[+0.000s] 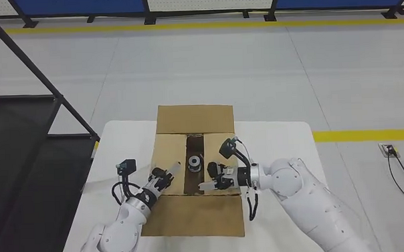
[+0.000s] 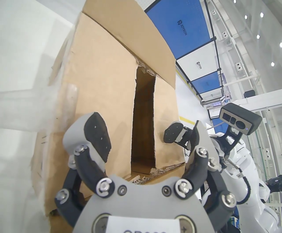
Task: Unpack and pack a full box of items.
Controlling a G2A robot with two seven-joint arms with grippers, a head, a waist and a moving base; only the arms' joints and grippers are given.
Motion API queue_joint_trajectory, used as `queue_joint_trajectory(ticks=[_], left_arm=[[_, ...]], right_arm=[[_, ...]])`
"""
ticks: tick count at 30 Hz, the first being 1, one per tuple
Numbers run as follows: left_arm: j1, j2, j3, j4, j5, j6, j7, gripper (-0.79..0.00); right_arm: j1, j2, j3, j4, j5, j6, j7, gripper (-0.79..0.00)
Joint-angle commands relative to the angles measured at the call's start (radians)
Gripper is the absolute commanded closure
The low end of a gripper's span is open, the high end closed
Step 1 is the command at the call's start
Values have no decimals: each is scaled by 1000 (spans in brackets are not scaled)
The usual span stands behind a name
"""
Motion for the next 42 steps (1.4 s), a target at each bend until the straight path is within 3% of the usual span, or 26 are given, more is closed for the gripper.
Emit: queue_joint_trajectory(ticks=[1, 6, 12, 20, 34, 42], left_arm=[[3, 0, 2, -4, -3, 0, 8, -785], [13, 0, -16, -46, -33, -4, 47, -785], [53, 6, -93, -152, -119, -21, 55, -785], [135, 22, -283, -255, -256, -60, 16, -785], [135, 22, -283, -255, -256, -60, 16, -785], [109, 30, -326, -219, -378, -6, -73, -785]], right_arm=[[-5, 3, 7, -11, 1, -8, -5, -785], [-25, 17, 47, -66, 23, -45, -25, -785], [-60, 45, 137, -146, 64, -78, -30, -785], [-109, 71, 223, -211, 102, -104, -44, -785], [-117, 69, 221, -204, 125, -70, -72, -785], [72, 28, 129, 36, 47, 91, -203, -785]])
